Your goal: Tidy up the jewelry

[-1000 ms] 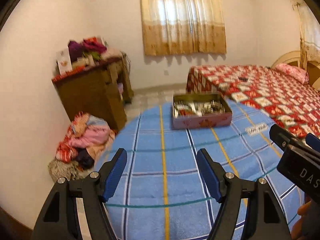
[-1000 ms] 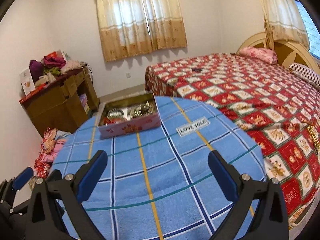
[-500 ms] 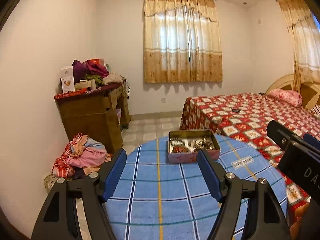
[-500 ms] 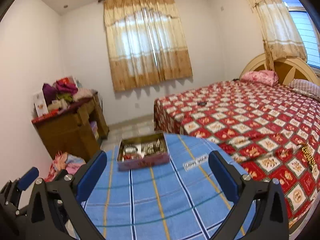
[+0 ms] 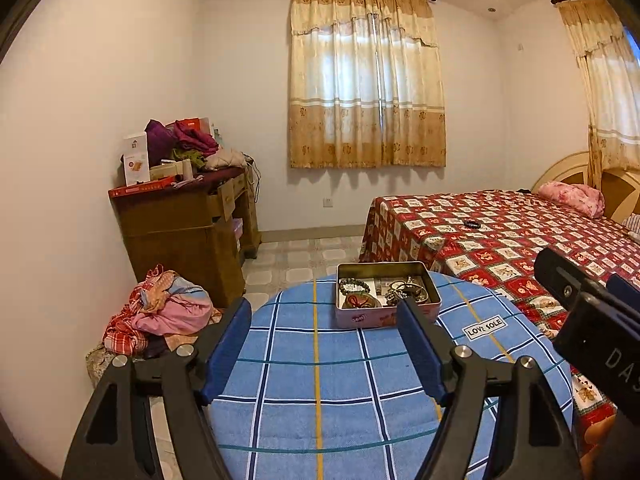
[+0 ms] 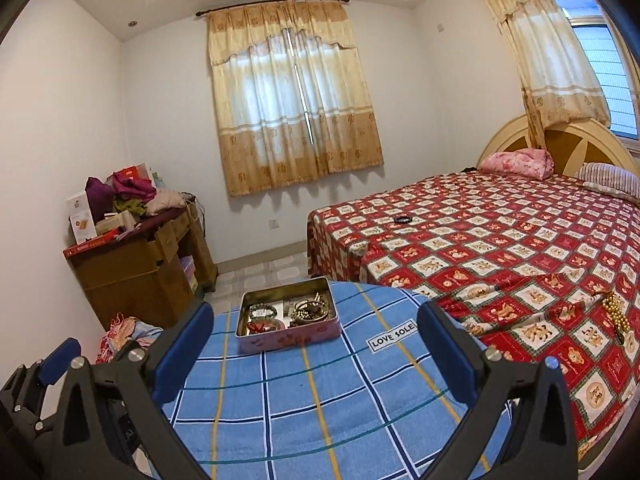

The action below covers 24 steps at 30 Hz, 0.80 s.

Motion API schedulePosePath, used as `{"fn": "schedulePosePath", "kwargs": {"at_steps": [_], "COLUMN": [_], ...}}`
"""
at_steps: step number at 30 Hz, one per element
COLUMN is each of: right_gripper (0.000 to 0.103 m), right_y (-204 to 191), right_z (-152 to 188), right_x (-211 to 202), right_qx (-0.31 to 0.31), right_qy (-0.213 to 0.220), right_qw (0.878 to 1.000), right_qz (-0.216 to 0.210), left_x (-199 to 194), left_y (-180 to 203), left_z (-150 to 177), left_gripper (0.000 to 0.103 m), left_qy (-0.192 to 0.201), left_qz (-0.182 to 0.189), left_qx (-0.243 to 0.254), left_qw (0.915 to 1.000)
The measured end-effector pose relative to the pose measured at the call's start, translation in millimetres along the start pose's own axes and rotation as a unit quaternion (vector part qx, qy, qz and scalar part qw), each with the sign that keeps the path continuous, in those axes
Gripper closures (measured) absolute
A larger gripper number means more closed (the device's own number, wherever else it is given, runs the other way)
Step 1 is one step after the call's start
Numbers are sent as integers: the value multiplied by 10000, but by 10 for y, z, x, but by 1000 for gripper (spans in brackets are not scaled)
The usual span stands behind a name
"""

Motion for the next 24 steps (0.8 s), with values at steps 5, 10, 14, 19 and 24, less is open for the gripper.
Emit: {"fn": "schedulePosePath", "kwargs": {"at_steps": [5,10,14,19,24], "right_gripper": [0,0,0,0,0], "right_y": [26,27,-1,-8,-17], "right_z": [-1,-2,1,6,15], "right_x": [-27,-28,-32,-25,-20], "right_qx": [23,7,-19,-9,-12], "right_qy": [21,8,-2,-39,-35], "right_qw": [10000,10000,10000,10000,10000], "right_qz": [16,-2,-19,-31,-31], "left_x": [-11,-18,-19,-24,-22], "left_y": [12,31,19,5,-1], "left_z": [16,27,34,41,39], "left_gripper": [28,27,27,27,27], "left_qy": [19,2,-20,-41,-44], "left_qz": [50,23,31,3,12], "left_qx": [-45,22,-6,-33,-30], "left_qw": [10000,10000,10000,10000,10000]}}
Point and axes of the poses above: each gripper's, at about its wrist camera, not at the fingertips, and x roughly the way its jaws point, y to its right, z to its underside, the point moved 4 cm from there along x, roughly the way its jaws point, and after that the axes turned 8 degrees about z, right-handed, at the moved point
